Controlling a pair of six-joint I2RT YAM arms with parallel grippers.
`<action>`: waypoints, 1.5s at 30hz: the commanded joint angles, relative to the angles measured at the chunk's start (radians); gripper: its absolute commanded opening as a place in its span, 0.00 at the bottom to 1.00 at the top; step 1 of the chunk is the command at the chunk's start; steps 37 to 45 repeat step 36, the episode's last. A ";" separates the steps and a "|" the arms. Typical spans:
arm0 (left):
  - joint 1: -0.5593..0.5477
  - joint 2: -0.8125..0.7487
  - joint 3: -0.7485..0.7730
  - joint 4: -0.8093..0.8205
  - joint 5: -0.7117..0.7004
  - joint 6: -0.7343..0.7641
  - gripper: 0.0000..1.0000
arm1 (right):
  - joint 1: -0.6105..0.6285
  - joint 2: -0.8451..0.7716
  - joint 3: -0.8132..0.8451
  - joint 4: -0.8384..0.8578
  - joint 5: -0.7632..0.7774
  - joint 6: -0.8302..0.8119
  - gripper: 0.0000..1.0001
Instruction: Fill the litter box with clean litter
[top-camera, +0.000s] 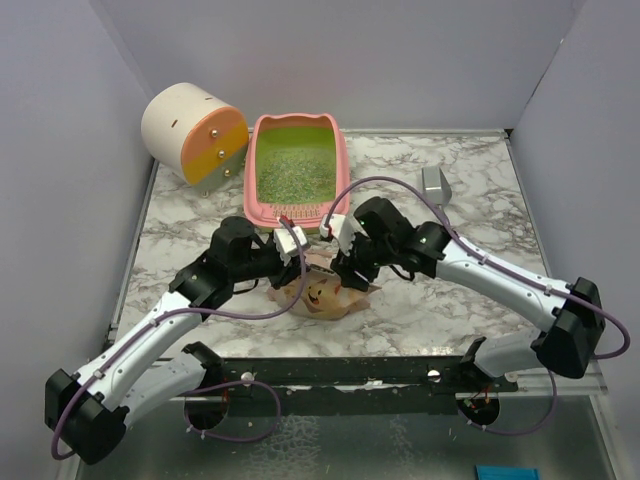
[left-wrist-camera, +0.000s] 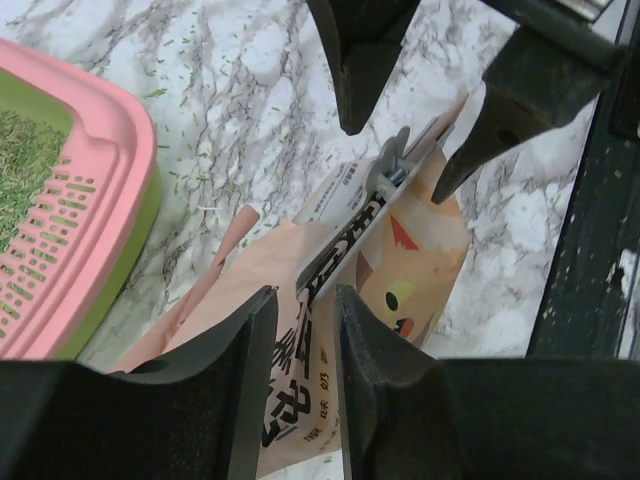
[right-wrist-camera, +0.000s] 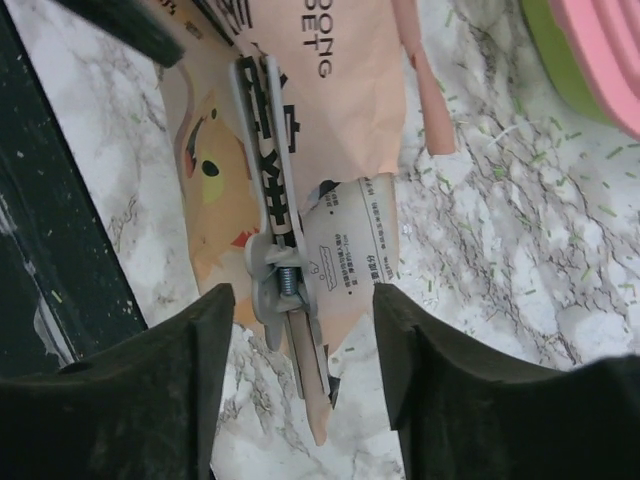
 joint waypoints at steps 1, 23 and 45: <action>-0.006 -0.041 0.033 0.121 -0.145 -0.117 0.38 | 0.004 -0.099 -0.026 0.108 0.114 0.103 0.60; 0.588 0.495 0.504 -0.078 -0.103 -0.736 0.48 | -0.833 -0.229 -0.135 0.487 -0.219 0.672 0.73; 0.430 0.217 0.323 -0.003 -0.529 -0.723 0.49 | -0.835 -0.285 -0.248 0.539 -0.267 0.676 0.72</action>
